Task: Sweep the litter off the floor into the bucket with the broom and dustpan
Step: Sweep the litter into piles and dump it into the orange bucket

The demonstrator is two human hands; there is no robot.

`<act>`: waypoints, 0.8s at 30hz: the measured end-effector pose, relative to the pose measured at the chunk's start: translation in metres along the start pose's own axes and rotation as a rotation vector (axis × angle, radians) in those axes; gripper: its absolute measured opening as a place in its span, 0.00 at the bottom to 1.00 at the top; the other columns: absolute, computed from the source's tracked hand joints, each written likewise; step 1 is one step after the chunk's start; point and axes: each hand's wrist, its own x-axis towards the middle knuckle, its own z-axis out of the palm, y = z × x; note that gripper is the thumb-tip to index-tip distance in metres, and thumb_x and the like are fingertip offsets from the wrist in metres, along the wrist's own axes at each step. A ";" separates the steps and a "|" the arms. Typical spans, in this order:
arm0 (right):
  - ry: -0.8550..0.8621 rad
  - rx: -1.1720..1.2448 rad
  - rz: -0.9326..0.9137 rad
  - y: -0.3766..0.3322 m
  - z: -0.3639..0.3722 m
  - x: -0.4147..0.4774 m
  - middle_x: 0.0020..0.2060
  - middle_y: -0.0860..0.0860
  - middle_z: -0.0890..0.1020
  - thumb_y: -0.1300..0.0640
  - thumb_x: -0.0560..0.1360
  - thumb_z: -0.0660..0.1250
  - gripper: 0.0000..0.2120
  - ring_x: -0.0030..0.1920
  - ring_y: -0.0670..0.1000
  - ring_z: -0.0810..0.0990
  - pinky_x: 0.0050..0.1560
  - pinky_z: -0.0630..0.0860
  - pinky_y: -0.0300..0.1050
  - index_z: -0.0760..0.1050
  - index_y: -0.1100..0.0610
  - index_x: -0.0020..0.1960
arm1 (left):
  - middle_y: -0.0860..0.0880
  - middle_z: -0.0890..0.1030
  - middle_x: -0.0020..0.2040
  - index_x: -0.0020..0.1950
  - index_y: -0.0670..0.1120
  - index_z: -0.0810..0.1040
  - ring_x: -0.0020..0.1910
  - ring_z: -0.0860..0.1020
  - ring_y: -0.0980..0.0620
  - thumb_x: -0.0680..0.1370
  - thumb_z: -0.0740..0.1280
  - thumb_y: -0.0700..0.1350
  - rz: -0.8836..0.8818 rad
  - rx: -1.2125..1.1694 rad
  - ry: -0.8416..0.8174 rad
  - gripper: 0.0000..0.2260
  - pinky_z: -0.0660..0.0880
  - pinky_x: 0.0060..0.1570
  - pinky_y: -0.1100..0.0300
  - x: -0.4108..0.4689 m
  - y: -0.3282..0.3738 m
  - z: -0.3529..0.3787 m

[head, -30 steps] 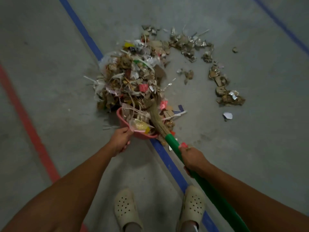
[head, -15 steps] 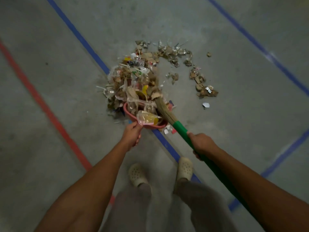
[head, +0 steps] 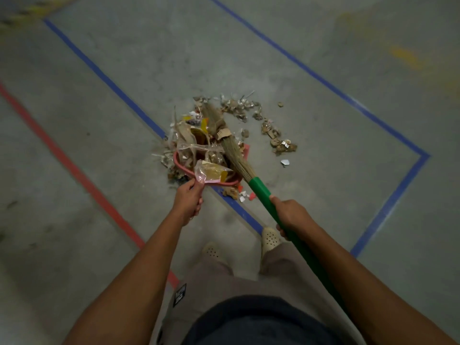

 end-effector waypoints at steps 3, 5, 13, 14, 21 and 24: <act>0.018 -0.012 -0.004 -0.007 -0.006 -0.027 0.33 0.57 0.80 0.40 0.84 0.53 0.25 0.29 0.53 0.78 0.31 0.77 0.44 0.74 0.60 0.45 | 0.46 0.69 0.29 0.57 0.45 0.79 0.20 0.63 0.55 0.84 0.61 0.54 0.028 -0.009 0.013 0.14 0.60 0.20 0.65 -0.025 0.019 -0.008; 0.025 -0.008 -0.001 -0.011 -0.012 -0.041 0.34 0.57 0.80 0.39 0.83 0.54 0.25 0.29 0.53 0.77 0.32 0.77 0.45 0.74 0.60 0.45 | 0.46 0.69 0.30 0.56 0.46 0.80 0.20 0.63 0.55 0.84 0.61 0.53 0.047 -0.015 0.033 0.13 0.60 0.20 0.66 -0.037 0.027 -0.012; 0.009 -0.016 -0.093 -0.008 -0.057 -0.055 0.34 0.56 0.79 0.39 0.83 0.55 0.24 0.29 0.51 0.76 0.30 0.75 0.43 0.76 0.57 0.44 | 0.46 0.69 0.29 0.57 0.41 0.79 0.20 0.62 0.54 0.84 0.61 0.54 0.102 -0.057 0.126 0.17 0.59 0.21 0.66 -0.074 0.053 0.011; -0.005 -0.026 -0.108 -0.006 -0.064 -0.054 0.34 0.55 0.79 0.39 0.83 0.55 0.24 0.29 0.51 0.76 0.30 0.75 0.42 0.76 0.57 0.45 | 0.46 0.69 0.29 0.57 0.42 0.79 0.21 0.62 0.54 0.84 0.61 0.54 0.107 -0.064 0.144 0.17 0.59 0.21 0.66 -0.078 0.055 0.018; -0.063 -0.134 -0.237 0.015 -0.113 -0.039 0.35 0.54 0.79 0.38 0.83 0.54 0.22 0.31 0.50 0.77 0.30 0.76 0.42 0.76 0.53 0.46 | 0.46 0.70 0.29 0.56 0.48 0.80 0.21 0.64 0.54 0.84 0.62 0.56 0.134 -0.106 0.282 0.14 0.60 0.20 0.65 -0.109 0.059 0.066; -0.063 -0.187 -0.309 0.025 -0.129 -0.035 0.36 0.54 0.80 0.38 0.83 0.53 0.22 0.31 0.50 0.78 0.31 0.78 0.42 0.76 0.53 0.49 | 0.46 0.70 0.29 0.53 0.51 0.80 0.21 0.64 0.54 0.84 0.62 0.55 0.146 -0.146 0.325 0.11 0.60 0.21 0.65 -0.125 0.059 0.083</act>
